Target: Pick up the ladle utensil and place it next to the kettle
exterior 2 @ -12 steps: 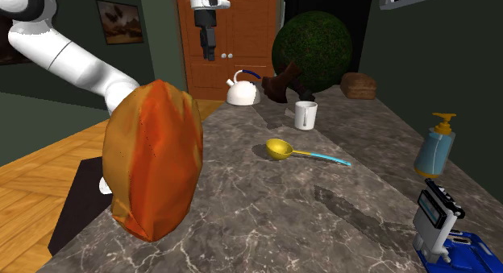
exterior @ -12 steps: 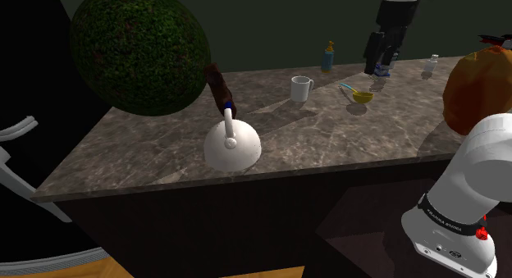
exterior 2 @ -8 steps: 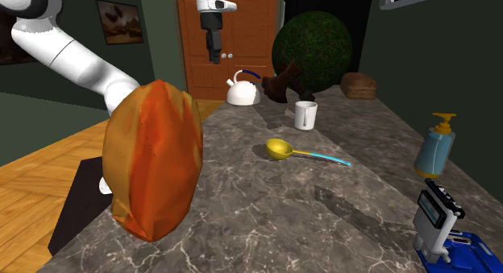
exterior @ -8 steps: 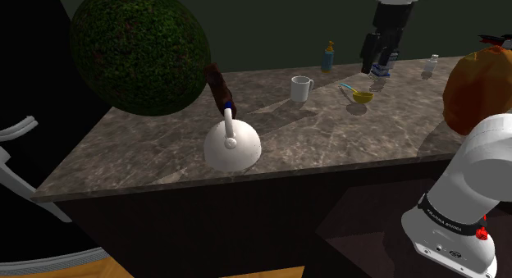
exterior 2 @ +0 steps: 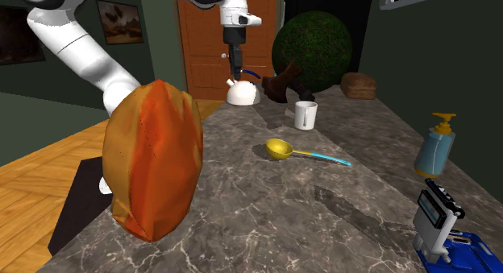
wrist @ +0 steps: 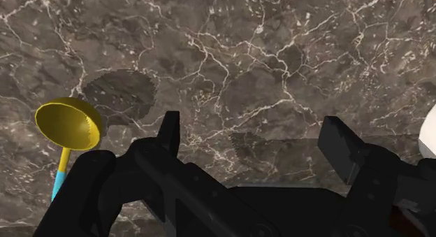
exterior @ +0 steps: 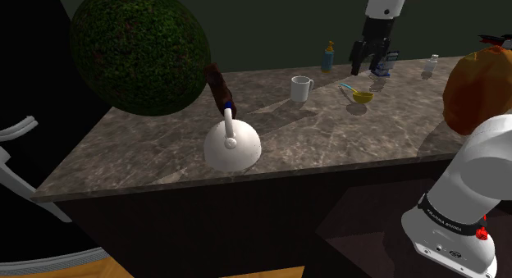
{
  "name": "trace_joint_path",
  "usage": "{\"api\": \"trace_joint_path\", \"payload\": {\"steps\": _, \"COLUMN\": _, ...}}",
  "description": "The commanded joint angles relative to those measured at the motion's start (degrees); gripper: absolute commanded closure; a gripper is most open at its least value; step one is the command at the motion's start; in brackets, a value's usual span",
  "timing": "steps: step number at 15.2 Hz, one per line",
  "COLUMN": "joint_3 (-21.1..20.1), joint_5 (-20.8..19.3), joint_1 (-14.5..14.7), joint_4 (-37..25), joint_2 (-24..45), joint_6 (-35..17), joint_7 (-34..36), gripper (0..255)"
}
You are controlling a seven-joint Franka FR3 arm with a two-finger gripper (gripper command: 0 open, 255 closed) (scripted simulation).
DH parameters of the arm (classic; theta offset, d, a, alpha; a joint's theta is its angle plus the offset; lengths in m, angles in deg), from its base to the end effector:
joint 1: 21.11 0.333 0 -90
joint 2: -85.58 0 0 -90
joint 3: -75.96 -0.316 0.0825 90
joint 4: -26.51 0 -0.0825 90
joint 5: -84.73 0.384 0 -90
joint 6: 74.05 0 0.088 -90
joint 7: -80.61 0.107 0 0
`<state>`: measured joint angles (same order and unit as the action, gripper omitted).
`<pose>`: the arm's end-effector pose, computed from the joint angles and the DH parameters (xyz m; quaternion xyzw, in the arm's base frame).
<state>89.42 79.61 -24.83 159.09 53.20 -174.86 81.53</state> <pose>0.3625 -0.1339 0.5441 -0.9912 0.1313 -0.0019 0.0185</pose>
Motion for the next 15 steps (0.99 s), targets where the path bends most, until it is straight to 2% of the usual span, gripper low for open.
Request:
{"api": "trace_joint_path", "payload": {"steps": 1, "joint_3": 2.3, "joint_5": 0.3, "joint_1": -0.6, "joint_4": -1.4, "joint_2": 4.0, "joint_6": -2.5, "joint_7": -1.0, "gripper": 0}}
{"api": "trace_joint_path", "payload": {"steps": 8, "joint_3": 9.5, "joint_5": 4.1, "joint_1": -2.3, "joint_4": -7.0, "joint_2": 16.9, "joint_6": -8.7, "joint_7": -5.1, "gripper": 0}}
{"api": "trace_joint_path", "payload": {"steps": 15, "joint_3": 15.5, "joint_5": 12.2, "joint_1": -4.6, "joint_4": -15.2, "joint_2": 31.5, "joint_6": -12.2, "joint_7": -11.1, "gripper": 0}}
